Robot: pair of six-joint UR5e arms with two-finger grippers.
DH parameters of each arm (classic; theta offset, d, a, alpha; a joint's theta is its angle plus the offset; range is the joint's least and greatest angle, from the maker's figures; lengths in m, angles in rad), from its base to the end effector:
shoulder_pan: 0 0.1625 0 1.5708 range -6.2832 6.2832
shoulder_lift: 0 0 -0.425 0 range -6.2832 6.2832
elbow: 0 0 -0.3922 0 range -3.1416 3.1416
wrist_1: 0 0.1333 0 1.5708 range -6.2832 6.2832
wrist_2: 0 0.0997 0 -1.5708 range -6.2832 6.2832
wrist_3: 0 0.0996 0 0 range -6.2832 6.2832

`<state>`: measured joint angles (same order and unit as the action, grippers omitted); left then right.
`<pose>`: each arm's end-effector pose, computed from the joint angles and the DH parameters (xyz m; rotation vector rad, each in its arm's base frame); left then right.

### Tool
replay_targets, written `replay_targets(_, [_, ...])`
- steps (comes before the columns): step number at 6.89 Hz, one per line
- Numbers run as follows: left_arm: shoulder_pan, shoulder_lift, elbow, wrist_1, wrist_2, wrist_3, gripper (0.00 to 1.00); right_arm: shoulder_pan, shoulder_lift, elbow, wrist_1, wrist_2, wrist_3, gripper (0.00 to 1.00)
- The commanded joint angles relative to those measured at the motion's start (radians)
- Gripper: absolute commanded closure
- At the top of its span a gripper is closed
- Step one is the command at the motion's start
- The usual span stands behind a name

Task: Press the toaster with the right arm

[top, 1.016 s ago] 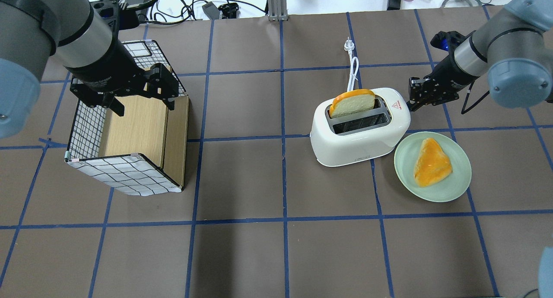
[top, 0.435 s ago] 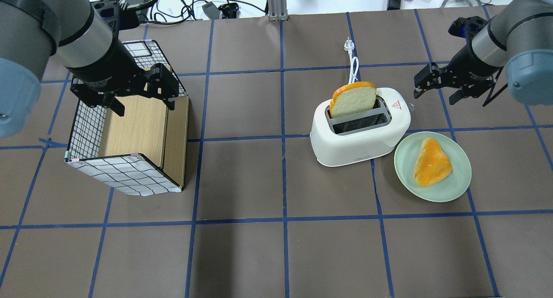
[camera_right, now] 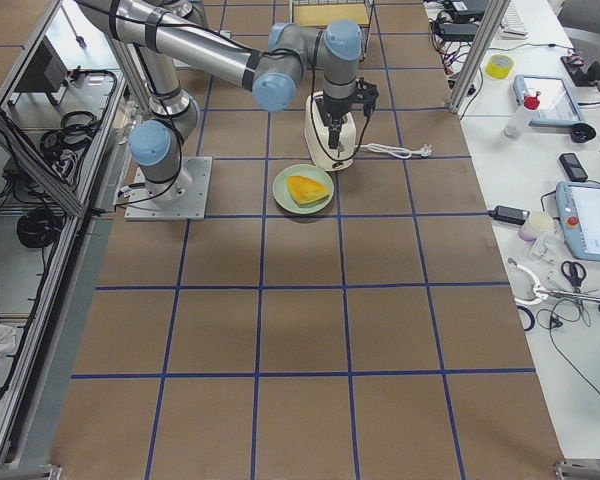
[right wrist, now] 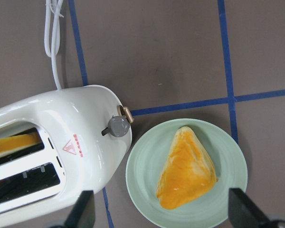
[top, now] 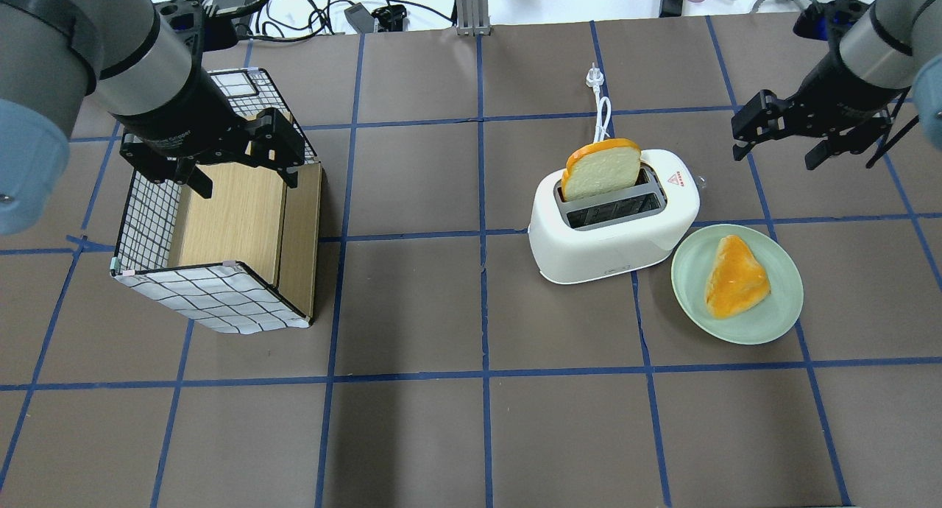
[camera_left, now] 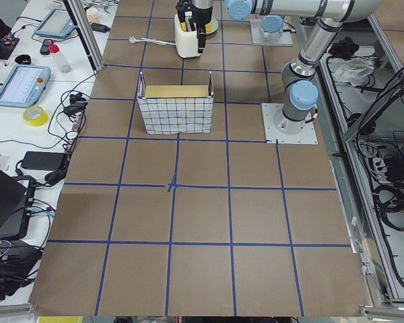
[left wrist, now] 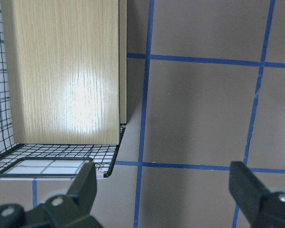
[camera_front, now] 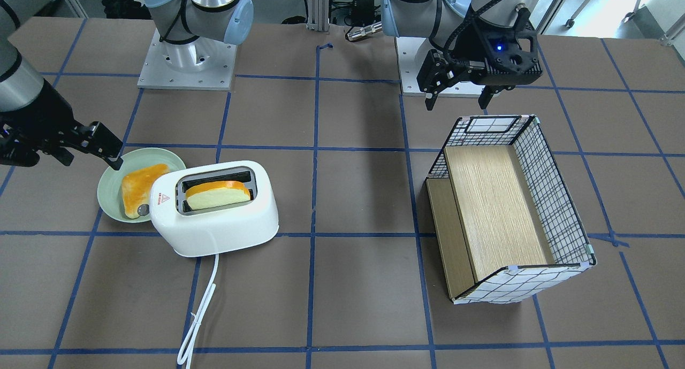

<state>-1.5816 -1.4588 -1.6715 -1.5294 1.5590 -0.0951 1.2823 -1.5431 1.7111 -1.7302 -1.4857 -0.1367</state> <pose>-0.1393 -0.4480 0.4951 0.1312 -3.1232 0.0813 -0.0056 -0.5171 0.4217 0.2323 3.0477 -0.0146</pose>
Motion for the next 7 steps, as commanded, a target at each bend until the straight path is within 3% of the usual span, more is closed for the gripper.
replay_targets(1, [0.000, 0.000, 0.001, 0.000, 0.000, 0.000, 0.00, 0.098, -0.008, -0.091, 0.115, -0.025, 0.109, 0.00])
replay_targets(4, [0.000, 0.000, 0.000, 0.000, 0.000, 0.000, 0.00, 0.244, -0.020, -0.099, 0.121, -0.082, 0.216, 0.00])
replay_targets(7, [0.000, 0.000, 0.000, 0.000, 0.001, 0.000, 0.00, 0.261, -0.054, -0.100, 0.170, -0.076, 0.226, 0.00])
